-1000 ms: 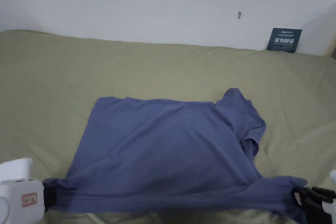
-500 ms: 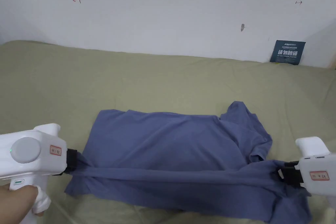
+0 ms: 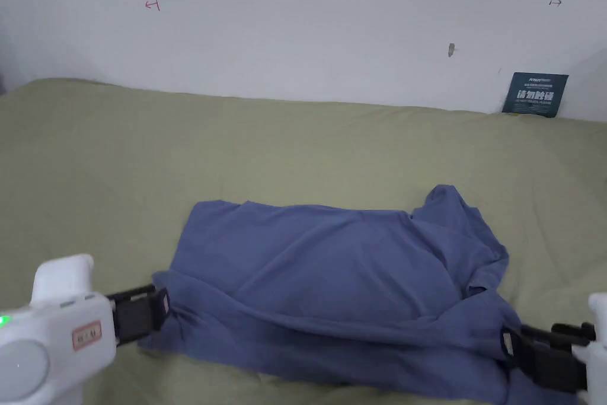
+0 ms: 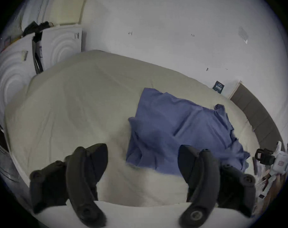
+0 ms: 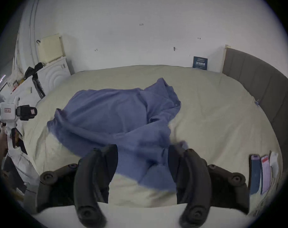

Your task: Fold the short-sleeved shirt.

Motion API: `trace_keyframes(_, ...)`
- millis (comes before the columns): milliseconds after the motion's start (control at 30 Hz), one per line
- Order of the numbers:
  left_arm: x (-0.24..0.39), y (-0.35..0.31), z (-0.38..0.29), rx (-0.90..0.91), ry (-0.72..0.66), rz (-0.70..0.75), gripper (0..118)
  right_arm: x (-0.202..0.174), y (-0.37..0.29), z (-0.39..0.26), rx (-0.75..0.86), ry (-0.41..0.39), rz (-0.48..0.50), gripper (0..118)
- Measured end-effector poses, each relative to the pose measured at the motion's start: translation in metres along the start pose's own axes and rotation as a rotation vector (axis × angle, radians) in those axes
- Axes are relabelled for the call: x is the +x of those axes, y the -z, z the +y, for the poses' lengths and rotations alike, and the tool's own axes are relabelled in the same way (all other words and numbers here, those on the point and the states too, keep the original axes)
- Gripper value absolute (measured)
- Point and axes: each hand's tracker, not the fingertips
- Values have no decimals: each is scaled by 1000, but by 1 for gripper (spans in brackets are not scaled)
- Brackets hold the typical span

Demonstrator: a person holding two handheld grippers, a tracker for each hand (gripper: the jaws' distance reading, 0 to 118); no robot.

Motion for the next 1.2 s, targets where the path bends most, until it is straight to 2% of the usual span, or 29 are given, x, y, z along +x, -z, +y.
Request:
trace_keyframes(33, 1, -7, -13, 4, 7, 26, 59, -2, -3, -9, 3, 1, -8, 62)
trace_keyframes(67, 1, -12, -25, -8, 5, 40, 21, -9, -9, -20, 6, 8, -14, 38)
trace_keyframes(100, 1, -16, -35, -18, 8, 61, 0, -13, -13, -28, 6, 13, -14, 4)
trace_keyframes(167, -5, -17, -54, -23, -3, 103, 0, -28, -17, -45, 24, 12, -88, 2)
trace_keyframes(267, -5, -20, -68, -45, -14, 57, 0, -33, -24, -61, 10, 72, -33, 2)
trace_keyframes(400, 0, 3, -53, -62, -4, 48, 0, -34, -24, -66, 12, 81, -27, 2)
trace_keyframes(433, 1, 14, -47, -70, 6, 32, 9, -31, -24, -68, 11, 83, -27, 2)
trace_keyframes(467, 5, 24, -40, -77, 55, 51, 30, -29, -23, -66, 9, 83, -23, 2)
trace_keyframes(500, 9, 32, -36, -67, 100, 80, 61, -28, -23, -65, 7, 84, -20, 2)
trace_keyframes(533, 11, 42, -32, -59, 143, 82, 61, -26, -22, -63, 3, 85, -21, 2)
trace_keyframes(600, 12, 66, -23, -83, 169, 74, 87, -20, -24, -63, -2, 82, -24, 2)
trace_keyframes(633, 11, 75, -18, -87, 184, 72, 96, -18, -24, -61, -4, 78, -25, 2)
trace_keyframes(733, 13, 98, -12, -84, 242, 77, 96, -7, -24, -62, -15, 72, -46, 2)
trace_keyframes(833, 14, 110, -11, -128, 270, 56, 93, 5, -20, -62, -30, 101, -78, 2)
trace_keyframes(867, 13, 112, -11, -149, 270, 55, 84, 10, -17, -60, -38, 121, -79, 7)
trace_keyframes(900, 12, 112, -11, -146, 260, 46, 59, 14, -15, -59, -44, 134, -77, 12)
trace_keyframes(933, 11, 107, -15, -148, 239, 14, 9, 18, -9, -59, -42, 139, -87, 39)
trace_keyframes(967, 9, 107, -17, -152, 205, -40, 3, 22, -2, -58, -48, 138, -97, 65)
trace_keyframes(1000, 10, 103, -19, -140, 209, -13, 3, 26, 2, -58, -62, 133, -123, 72)
trace_keyframes(1033, 12, 100, -20, -144, 212, -7, 3, 29, 7, -57, -54, 138, -129, 72)
trace_keyframes(1100, 8, 94, -21, -142, 204, -15, 3, 37, 18, -58, -56, 150, -111, 72)
trace_keyframes(1200, 1, 90, -21, -144, 120, -51, 3, 42, 38, -57, -78, 185, -51, 72)
